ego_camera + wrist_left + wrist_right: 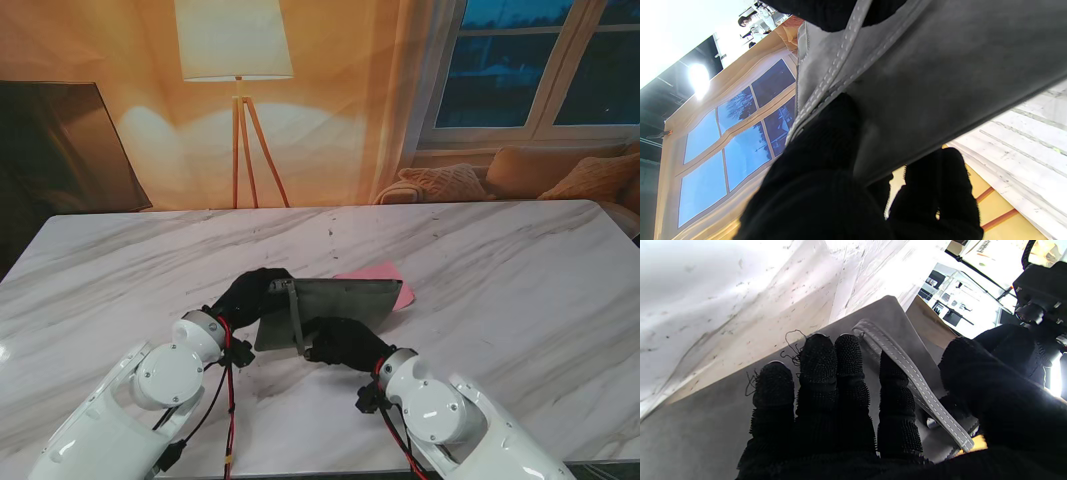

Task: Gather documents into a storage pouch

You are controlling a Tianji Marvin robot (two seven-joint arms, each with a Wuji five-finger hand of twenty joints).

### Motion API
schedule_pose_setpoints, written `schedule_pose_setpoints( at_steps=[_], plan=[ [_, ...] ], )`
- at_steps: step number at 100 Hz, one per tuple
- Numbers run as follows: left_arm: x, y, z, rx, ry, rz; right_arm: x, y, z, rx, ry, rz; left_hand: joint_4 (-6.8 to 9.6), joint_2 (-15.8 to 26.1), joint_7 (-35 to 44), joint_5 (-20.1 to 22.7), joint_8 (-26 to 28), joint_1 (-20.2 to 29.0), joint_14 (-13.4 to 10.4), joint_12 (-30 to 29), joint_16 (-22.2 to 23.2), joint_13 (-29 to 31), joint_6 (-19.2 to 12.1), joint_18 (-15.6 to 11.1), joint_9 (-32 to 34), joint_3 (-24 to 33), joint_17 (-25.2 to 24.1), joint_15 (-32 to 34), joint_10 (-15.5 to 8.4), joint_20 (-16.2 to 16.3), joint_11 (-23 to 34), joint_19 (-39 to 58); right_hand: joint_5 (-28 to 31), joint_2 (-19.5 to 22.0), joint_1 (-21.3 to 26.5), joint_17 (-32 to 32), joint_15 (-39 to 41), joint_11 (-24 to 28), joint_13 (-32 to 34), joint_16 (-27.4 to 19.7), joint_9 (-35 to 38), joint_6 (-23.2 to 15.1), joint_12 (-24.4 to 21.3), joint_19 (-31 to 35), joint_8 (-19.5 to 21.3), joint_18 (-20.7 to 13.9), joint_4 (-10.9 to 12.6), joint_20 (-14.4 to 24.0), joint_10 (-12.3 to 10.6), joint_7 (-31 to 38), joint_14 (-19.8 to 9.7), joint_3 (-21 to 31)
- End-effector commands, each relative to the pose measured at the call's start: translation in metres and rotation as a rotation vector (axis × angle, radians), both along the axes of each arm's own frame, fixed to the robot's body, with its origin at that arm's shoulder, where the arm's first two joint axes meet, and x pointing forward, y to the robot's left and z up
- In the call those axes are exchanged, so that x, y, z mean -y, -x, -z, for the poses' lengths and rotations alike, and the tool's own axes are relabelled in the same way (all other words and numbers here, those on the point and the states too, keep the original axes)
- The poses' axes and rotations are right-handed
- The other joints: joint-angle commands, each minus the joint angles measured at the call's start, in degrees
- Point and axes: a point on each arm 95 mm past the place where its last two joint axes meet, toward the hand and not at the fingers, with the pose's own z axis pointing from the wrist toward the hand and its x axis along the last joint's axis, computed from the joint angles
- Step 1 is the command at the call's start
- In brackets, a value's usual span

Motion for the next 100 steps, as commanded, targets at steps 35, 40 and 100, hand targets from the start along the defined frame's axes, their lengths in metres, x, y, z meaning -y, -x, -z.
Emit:
schedule_pose_setpoints(
  at_steps=[35,40,100],
  plan=[
    [0.002,0.003,-0.005,0.012,0.010,0.020,-0.010,0.000,0.011,-0.100,0.007,-0.025,1.10,2.52,7.98,0.82,4.53,2.75,1.58,1.29,0.68,1.17,-2.85,-1.62,3.25,3.75,-1.22,0.09,-0.76,-0.54,3.04,2.49,14.34,-4.56,2.22,-2.37,-4.95,-4.25,-2.18,-2.66,-3.44,-2.53,-2.31,-2.20,-1.42,0.80,-5.92,-1.26,2.25,18.28,0.87,-0.84],
    [0.000,0.004,-0.005,0.004,0.000,0.029,-0.008,0.000,0.011,-0.094,0.008,-0.020,1.18,3.26,7.63,0.80,4.54,3.04,1.38,1.19,0.40,1.03,-2.80,-1.53,2.98,3.69,-1.19,-0.47,-0.85,-0.89,2.66,1.96,16.84,-5.07,2.28,-2.32,-6.50,-5.20,-1.74,-3.65,-2.79,-0.74,-3.36,-2.53,0.78,1.05,-6.27,-1.50,2.59,22.04,1.24,-0.84],
    [-0.017,0.016,0.005,-0.045,-0.070,0.093,0.014,-0.017,-0.029,0.170,0.016,0.196,1.81,6.70,5.65,0.91,6.67,6.17,0.72,1.09,-0.16,1.58,-3.28,-1.38,2.82,-2.40,-1.21,-1.34,-1.64,-1.66,1.84,0.91,48.96,1.29,-5.04,33.29,22.31,13.89,35.82,-9.41,34.18,11.22,-0.93,32.57,23.26,8.68,1.83,-10.70,8.21,52.27,4.56,-5.93]
  ],
)
